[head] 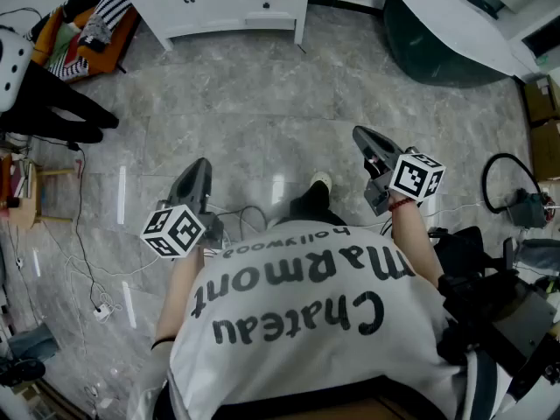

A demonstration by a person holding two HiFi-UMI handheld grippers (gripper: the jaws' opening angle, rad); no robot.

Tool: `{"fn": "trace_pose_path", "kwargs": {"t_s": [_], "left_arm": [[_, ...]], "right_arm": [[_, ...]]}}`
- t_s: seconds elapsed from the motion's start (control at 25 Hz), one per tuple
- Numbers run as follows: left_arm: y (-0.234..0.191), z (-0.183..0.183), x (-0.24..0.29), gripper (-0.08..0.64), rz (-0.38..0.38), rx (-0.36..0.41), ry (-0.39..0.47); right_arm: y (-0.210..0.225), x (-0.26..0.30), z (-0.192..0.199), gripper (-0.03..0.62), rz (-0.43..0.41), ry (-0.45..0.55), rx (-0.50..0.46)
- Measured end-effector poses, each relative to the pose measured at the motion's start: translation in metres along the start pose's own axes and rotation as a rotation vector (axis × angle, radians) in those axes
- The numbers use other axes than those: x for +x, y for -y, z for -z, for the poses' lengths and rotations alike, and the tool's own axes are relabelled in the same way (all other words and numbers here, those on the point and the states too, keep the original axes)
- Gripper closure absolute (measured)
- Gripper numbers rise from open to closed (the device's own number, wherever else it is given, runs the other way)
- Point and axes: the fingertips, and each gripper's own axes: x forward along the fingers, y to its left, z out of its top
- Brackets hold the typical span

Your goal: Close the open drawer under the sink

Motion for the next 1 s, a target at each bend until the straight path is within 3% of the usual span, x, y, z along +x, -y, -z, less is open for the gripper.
{"fn": "trace_pose_path", "kwargs": {"t_s": [0.56, 0.88, 1.0], "left_arm": [[-0.004, 0.002, -0.013, 0.552, 0.004, 0.017, 0.009], [0.004, -0.009, -0.025, 0.552, 0.096, 0.051, 0.067], [-0.003, -0.007, -0.028, 0.552, 0.103, 0.03, 0.059]], "right_arm": [[-0.011, -0.006, 0.007, 0.584, 0.004, 0.006, -0.018], [-0.028, -0.005, -0.005, 0.584, -0.036, 0.126, 0.027], [-0.031, 0.006, 0.005, 0.584, -0.028, 0.091, 0.033]]}}
